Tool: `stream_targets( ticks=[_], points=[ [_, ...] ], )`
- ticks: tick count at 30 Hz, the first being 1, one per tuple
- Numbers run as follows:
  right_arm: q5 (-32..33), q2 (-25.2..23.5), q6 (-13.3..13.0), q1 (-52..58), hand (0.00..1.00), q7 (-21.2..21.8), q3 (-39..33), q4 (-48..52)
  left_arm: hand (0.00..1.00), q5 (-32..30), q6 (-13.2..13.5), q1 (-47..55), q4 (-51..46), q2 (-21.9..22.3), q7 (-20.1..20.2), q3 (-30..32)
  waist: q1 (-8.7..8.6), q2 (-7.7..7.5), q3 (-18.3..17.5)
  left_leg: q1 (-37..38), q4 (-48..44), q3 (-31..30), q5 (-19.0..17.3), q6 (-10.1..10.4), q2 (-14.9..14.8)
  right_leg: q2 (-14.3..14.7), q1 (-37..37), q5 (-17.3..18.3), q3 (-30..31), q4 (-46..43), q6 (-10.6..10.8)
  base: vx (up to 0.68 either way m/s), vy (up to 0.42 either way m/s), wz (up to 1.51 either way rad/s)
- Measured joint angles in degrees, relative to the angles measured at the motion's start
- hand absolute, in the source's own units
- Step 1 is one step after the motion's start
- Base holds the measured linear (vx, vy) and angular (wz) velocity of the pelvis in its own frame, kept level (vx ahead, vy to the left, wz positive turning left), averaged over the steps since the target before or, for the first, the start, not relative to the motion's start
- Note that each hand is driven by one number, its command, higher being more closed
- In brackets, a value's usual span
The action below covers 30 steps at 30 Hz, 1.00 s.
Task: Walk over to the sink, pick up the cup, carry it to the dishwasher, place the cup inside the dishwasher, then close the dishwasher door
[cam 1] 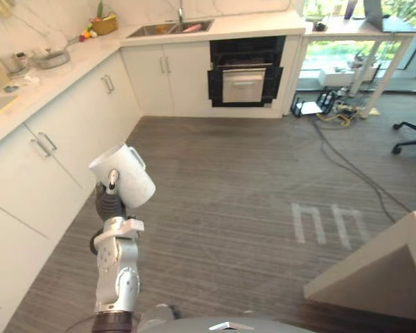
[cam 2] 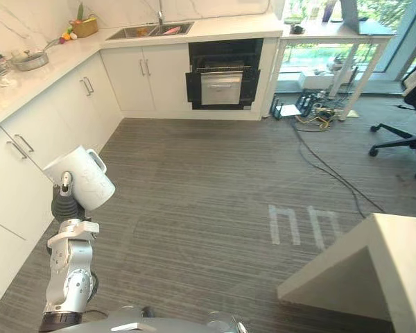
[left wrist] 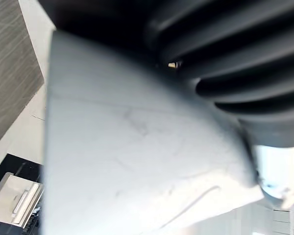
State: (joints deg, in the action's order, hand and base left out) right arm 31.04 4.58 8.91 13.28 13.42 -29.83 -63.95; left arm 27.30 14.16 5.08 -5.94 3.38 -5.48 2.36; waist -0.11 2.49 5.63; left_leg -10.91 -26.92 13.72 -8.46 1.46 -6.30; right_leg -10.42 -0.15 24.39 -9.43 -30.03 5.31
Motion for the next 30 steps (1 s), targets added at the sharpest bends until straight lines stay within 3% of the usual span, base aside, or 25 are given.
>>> stream_targets(
  ticks=[1,2,3,4,5,6,7,9,11,12,13,14,15,16,17,18,19,21,23,24,25,26,27,28,30],
  points=[
    [0.2,-0.2,-0.5,0.2,0.0,-0.3,-0.7,-1.0,1.0,-0.2,-1.1,0.1,1.0,-0.1,0.8,-0.1,0.82,-1.26,-1.1,0.2,0.0,0.0,-1.5,-1.4,2.7,-2.5,0.4,1.0,-0.8,0.2,1.8,0.25,0.175,0.44],
    [0.3,-0.2,-0.8,0.3,0.0,-0.3,-1.3,-1.6,1.0,-0.4,-1.9,-0.1,1.8,-0.1,1.0,-0.2,1.23,-1.35,-2.1,0.6,1.5,0.1,-2.1,-1.9,4.3,-3.8,0.8,0.8,-1.5,-2.1,3.4,0.3,0.13,0.46],
    [1.0,-0.6,-1.4,0.0,0.0,-0.4,-2.9,-2.2,1.0,-0.6,-3.0,-1.9,3.6,-0.7,1.3,-0.2,1.77,-3.86,-1.2,1.4,0.1,-0.7,-4.1,-1.9,7.7,-7.6,-2.0,-0.3,-0.3,-16.8,2.3,0.37,0.114,0.59],
    [1.7,-1.9,-1.7,-0.7,0.0,-0.3,-5.1,-1.8,1.0,-0.6,-4.2,-2.3,4.6,-1.2,1.4,-0.8,1.63,-4.93,-0.6,2.0,-1.7,-1.8,-5.8,-2.9,9.1,-9.4,-5.0,-4.2,1.0,-23.9,0.5,0.38,0.11,0.77],
    [3.2,-2.9,-2.7,-0.8,0.0,-0.4,-6.7,-1.5,1.0,-0.9,-5.3,-1.8,4.6,-1.8,1.6,-2.4,1.5,-4.74,-0.7,3.1,-2.5,-3.3,-7.4,-3.2,9.9,-9.5,-7.4,-11.2,2.8,-30.1,-2.4,0.42,0.155,0.83],
    [4.9,-3.9,-4.2,0.5,0.0,-0.2,-3.9,0.8,1.0,-1.9,-5.7,-1.0,4.3,-2.5,2.1,-4.1,1.32,-3.86,-0.8,6.4,-0.7,-5.3,-8.1,-3.7,10.2,-8.2,-9.2,-24.1,5.4,-34.8,-3.8,0.45,0.148,0.72],
    [5.9,-4.1,-5.5,1.0,0.0,-0.1,-1.4,3.0,1.0,-2.4,-5.5,-1.0,3.9,-2.3,2.1,-5.3,0.95,-2.98,-0.8,9.3,1.5,-6.7,-8.2,-4.3,10.0,-6.6,-11.2,-33.0,7.2,-37.8,-4.7,0.45,0.139,0.6],
    [7.7,-5.3,-8.5,1.3,0.0,0.8,1.7,8.0,1.0,-2.6,-3.9,-1.5,2.9,-2.6,2.1,-4.9,-0.88,-2.05,-0.4,13.3,3.9,-9.1,-9.4,-4.6,9.4,-0.6,-16.7,-21.0,9.4,-41.9,-5.1,0.43,0.057,0.43],
    [11.3,-7.6,-11.4,3.0,0.0,1.6,5.7,16.1,1.0,-2.6,-2.3,-3.3,2.6,-3.3,3.5,-7.2,-2.78,-3.61,0.5,19.4,7.3,-11.0,-11.5,-4.3,8.5,5.2,-22.3,-14.0,6.4,-31.9,-4.3,0.5,-0.03,0.53],
    [12.2,-7.7,-11.9,3.1,0.0,1.6,6.7,17.5,1.0,-2.6,-2.2,-3.7,2.5,-3.7,3.9,-8.1,-3.14,-3.88,0.7,20.8,8.1,-11.7,-12.0,-4.1,8.4,5.5,-22.7,-13.7,4.6,-26.2,-3.7,0.47,-0.051,0.51],
    [13.8,-7.6,-12.6,3.2,0.0,1.5,7.7,20.8,1.0,-2.6,-2.3,-4.4,2.3,-4.0,4.7,-9.9,-3.69,-3.67,0.7,23.2,8.4,-12.2,-13.8,-3.9,8.0,5.8,-22.6,-15.0,0.3,-11.8,-3.1,0.51,-0.058,0.24],
    [14.8,-7.5,-13.1,2.6,0.0,1.6,8.8,23.8,1.0,-2.6,-2.3,-5.0,1.4,-4.0,5.4,-10.9,-3.42,-3.57,0.7,25.6,8.4,-11.9,-15.9,-3.3,8.0,6.0,-22.1,-18.7,-3.2,1.6,-3.2,0.56,-0.057,0.11],
    [14.8,-7.4,-13.6,2.2,0.0,1.6,9.5,24.8,1.0,-2.6,-2.3,-5.1,1.0,-4.0,5.7,-11.1,-3.34,-3.53,0.7,27.0,8.3,-11.7,-17.2,-3.0,8.0,6.1,-21.9,-21.5,-4.9,6.1,-4.2,0.62,-0.05,-0.05],
    [14.8,-6.8,-14.7,1.5,0.0,1.6,11.0,25.2,1.0,-2.6,-2.3,-4.6,0.8,-3.9,6.0,-11.2,-3.47,-2.49,0.4,30.0,8.4,-10.9,-18.8,-2.5,7.4,6.1,-20.8,-30.1,-7.4,6.4,-8.8,0.68,-0.03,-0.18],
    [14.8,-5.7,-15.0,-0.2,0.0,1.4,12.0,25.3,1.0,-2.6,-2.4,-4.1,0.8,-3.3,6.0,-11.0,-3.3,-0.11,0.2,31.4,7.9,-9.1,-18.3,-1.8,5.5,7.1,-20.6,-28.2,-8.1,3.5,-12.7,0.77,-0.027,-0.11],
    [14.7,-5.5,-15.1,-1.3,0.0,1.1,12.7,25.7,1.0,-2.6,-2.4,-4.3,0.6,-3.1,6.2,-10.9,-3.58,0.67,0.1,31.2,6.9,-8.6,-17.1,-0.7,5.2,7.1,-21.0,-26.4,-8.2,1.7,-12.8,0.74,-0.065,-0.04],
    [14.7,-5.5,-15.7,-1.8,0.0,0.7,13.3,27.6,1.0,-2.6,-2.3,-4.9,0.6,-2.9,7.0,-10.9,-3.97,1.09,0.3,30.8,5.1,-8.5,-13.6,-0.3,5.4,6.3,-21.2,-23.0,-8.3,-1.0,-13.0,0.69,-0.115,0.22],
    [14.6,-6.0,-16.5,-1.9,0.0,-0.3,14.0,30.1,1.0,-2.6,-2.2,-5.0,0.5,-2.4,7.4,-11.0,-4.08,1.86,0.4,28.5,-2.8,-9.2,-7.3,2.9,4.3,6.6,-18.1,-19.0,-9.0,-1.4,-12.2,0.58,-0.141,0.21],
    [14.7,-6.2,-18.0,-0.8,0.0,-2.3,13.9,32.3,1.0,-2.6,-1.7,-4.9,0.5,-1.8,8.0,-11.2,-4.32,1.9,1.1,23.5,-17.7,-9.3,5.4,9.5,2.0,7.4,-12.6,-14.5,-9.3,-1.2,-11.1,0.49,-0.119,0.11],
    [14.9,-6.1,-19.2,-0.1,0.0,-3.6,14.1,33.9,1.0,-2.5,-1.6,-4.3,0.4,-1.4,8.5,-11.1,-3.68,1.65,1.2,18.2,-29.1,-9.2,17.1,12.3,-0.3,8.4,-9.2,-12.1,-8.4,-0.4,-10.8,0.51,-0.06,-0.08],
    [15.7,-5.6,-20.8,0.4,0.0,-4.3,13.9,34.1,1.0,-2.4,-1.8,-4.1,0.4,-0.6,8.5,-11.2,-3.54,2.27,1.2,11.7,-40.3,-8.4,15.9,11.2,-3.0,9.8,-5.5,-10.3,-8.3,0.8,-10.3,0.48,-0.054,-0.18],
    [16.0,-5.5,-21.4,0.7,0.0,-4.5,13.9,34.1,1.0,-2.3,-2.0,-4.0,0.4,-0.4,8.6,-11.2,-3.47,2.23,1.2,9.3,-43.5,-7.3,14.0,9.6,-4.2,10.2,-3.7,-9.7,-8.0,1.8,-10.0,0.47,-0.047,-0.38],
    [16.2,-5.4,-22.0,0.9,0.0,-4.8,14.2,34.3,1.0,-2.2,-2.4,-3.4,0.2,-0.4,8.9,-11.3,-3.05,1.74,1.0,5.5,-43.6,-3.6,8.8,4.6,-6.4,10.6,-0.1,-9.3,-6.7,4.7,-9.5,0.49,-0.046,-0.53],
    [16.4,-5.4,-22.4,0.9,0.0,-4.8,14.7,34.9,1.0,-2.2,-2.6,-3.0,0.2,-0.3,9.3,-11.4,-2.73,1.23,0.7,3.7,-40.0,-0.6,4.4,1.4,-7.6,10.6,2.0,-9.4,-5.5,7.1,-9.3,0.5,-0.036,-0.77],
    [16.4,-4.4,-22.5,0.5,0.0,-5.0,18.1,38.8,1.0,-2.2,-2.9,-2.9,-0.4,-0.1,9.6,-12.3,-1.41,0.53,0.4,0.9,-24.2,3.8,-1.4,0.2,-8.5,10.0,4.8,-10.0,-1.7,10.9,-8.8,0.54,0.026,-0.85]
  ],
)
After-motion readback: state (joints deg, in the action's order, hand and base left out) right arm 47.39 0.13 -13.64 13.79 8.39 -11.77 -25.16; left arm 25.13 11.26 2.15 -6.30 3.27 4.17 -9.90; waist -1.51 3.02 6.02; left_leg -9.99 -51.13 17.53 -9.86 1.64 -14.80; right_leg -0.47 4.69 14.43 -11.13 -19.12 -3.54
